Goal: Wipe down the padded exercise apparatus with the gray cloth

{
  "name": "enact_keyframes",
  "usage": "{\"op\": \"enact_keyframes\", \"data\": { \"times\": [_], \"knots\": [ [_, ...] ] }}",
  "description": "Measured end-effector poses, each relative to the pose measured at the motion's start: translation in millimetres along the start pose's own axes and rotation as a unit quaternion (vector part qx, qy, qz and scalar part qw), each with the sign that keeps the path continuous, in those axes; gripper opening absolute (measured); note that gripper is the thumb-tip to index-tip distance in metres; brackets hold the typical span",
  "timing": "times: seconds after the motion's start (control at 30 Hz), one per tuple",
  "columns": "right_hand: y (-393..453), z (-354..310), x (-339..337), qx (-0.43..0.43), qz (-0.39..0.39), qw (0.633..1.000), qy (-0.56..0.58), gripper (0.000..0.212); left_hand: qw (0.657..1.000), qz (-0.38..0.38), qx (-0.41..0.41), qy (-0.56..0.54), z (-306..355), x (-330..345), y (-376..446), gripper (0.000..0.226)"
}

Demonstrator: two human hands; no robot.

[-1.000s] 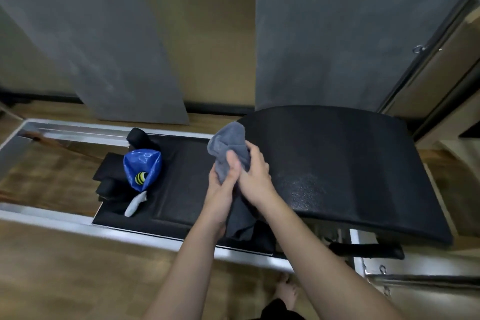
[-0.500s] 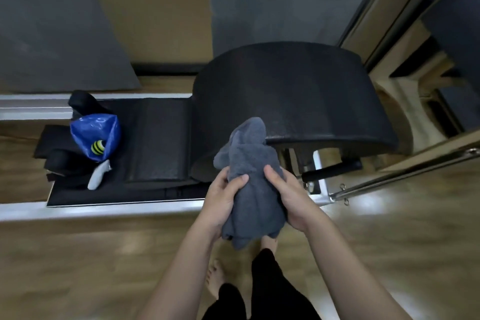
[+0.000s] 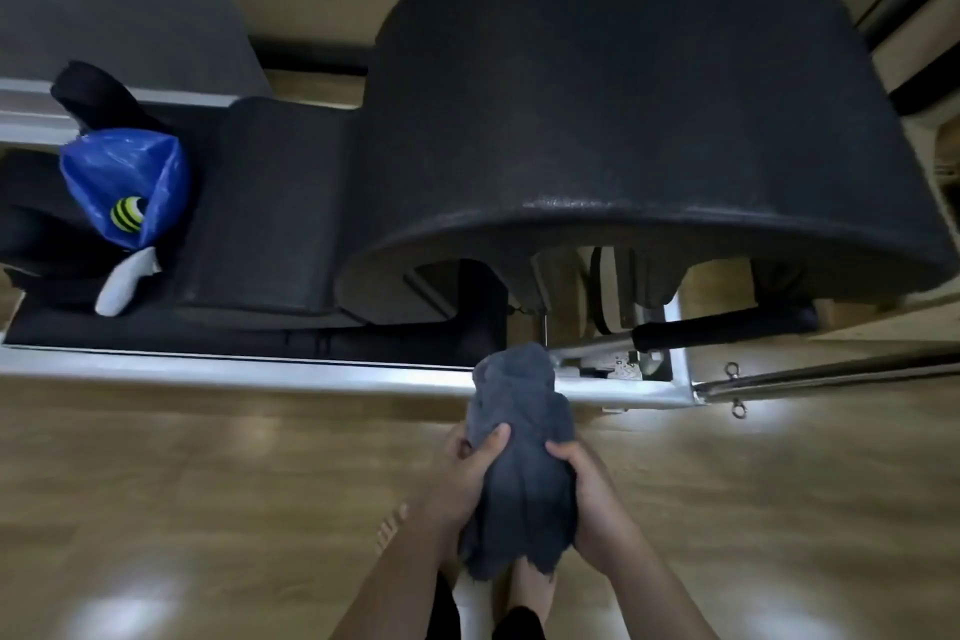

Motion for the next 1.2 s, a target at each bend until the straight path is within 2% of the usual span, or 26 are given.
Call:
{"op": "enact_keyframes", "data": {
  "times": [0.13,0.17,0.23,0.3,0.4,0.47,0.53,0.6,0.67,0.7,0.8,0.87,0.93,1.07,1.13,1.2],
  "knots": [
    [73.5,-1.2,-4.7,-0.068,0.001,0.997,-0.024,0.033,0.993,0.075,0.055,0.069,-22.4,-18.3,72.1,0.062],
    [85.8,-7.3,0.8,-0.096,-0.005,0.995,-0.038,0.036,0.991,0.093,0.058,0.071,-21.6,-23.2,86.8,0.057],
    [117.0,-16.7,16.5,-0.139,-0.026,0.988,-0.060,0.039,0.992,0.106,0.063,0.041,-17.4,-31.2,119.7,0.033],
    [147.8,-31.4,31.5,-0.186,-0.022,0.980,-0.068,0.033,0.994,0.076,0.080,0.016,-4.0,-35.9,151.8,0.016],
    [182.0,-62.6,53.5,-0.248,0.000,0.968,-0.050,0.029,0.987,0.041,0.149,0.031,23.7,-41.1,191.4,0.029],
    [208.8,-77.1,70.6,-0.279,0.005,0.958,-0.072,0.034,0.969,0.076,0.206,0.112,39.9,-54.7,218.6,0.025],
    [235.9,-80.1,86.8,-0.290,0.036,0.937,-0.191,0.050,0.933,0.117,0.231,0.248,48.2,-65.2,236.6,0.028],
    [258.3,-71.0,90.1,-0.250,0.092,0.904,-0.334,0.066,0.884,0.148,0.236,0.376,43.4,-74.5,253.1,0.042],
    [266.2,-61.5,89.2,-0.221,0.096,0.895,-0.376,0.070,0.839,0.167,0.249,0.453,39.6,-74.8,255.0,0.039],
    [266.9,-60.3,88.9,-0.221,0.088,0.894,-0.381,0.070,0.837,0.166,0.252,0.457,40.7,-72.8,251.6,0.038],
    [249.8,-64.4,87.1,-0.216,0.069,0.883,-0.411,0.071,0.858,0.165,0.243,0.421,44.8,-71.3,242.6,0.055],
    [226.7,-70.4,84.1,-0.220,0.057,0.873,-0.431,0.074,0.852,0.157,0.249,0.434,49.2,-67.4,223.7,0.058],
    [183.4,-83.4,80.6,-0.251,0.043,0.869,-0.425,0.063,0.856,0.143,0.246,0.431,55.8,-61.5,193.7,0.051],
    [68.8,-106.5,64.0,-0.306,0.009,0.861,-0.407,0.028,0.873,0.069,0.278,0.394,97.3,-17.6,90.8,0.017],
    [4.7,-122.6,65.2,-0.326,-0.038,0.860,-0.391,0.013,0.879,0.045,0.309,0.360,136.3,11.5,27.2,0.013],
    [-62.4,-141.9,73.1,-0.343,-0.081,0.854,-0.383,0.010,0.879,0.031,0.355,0.318,183.0,38.1,-38.7,0.015]
  ]
}}
Point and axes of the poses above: each hand's wrist, its own y-axis towards the middle knuckle, its own x-axis out of the palm, z = x × y, the point moved 8 cm from there along y, towards the middle knuckle, and after that the axes turned 7 degrees about x, right-handed, at the moved point
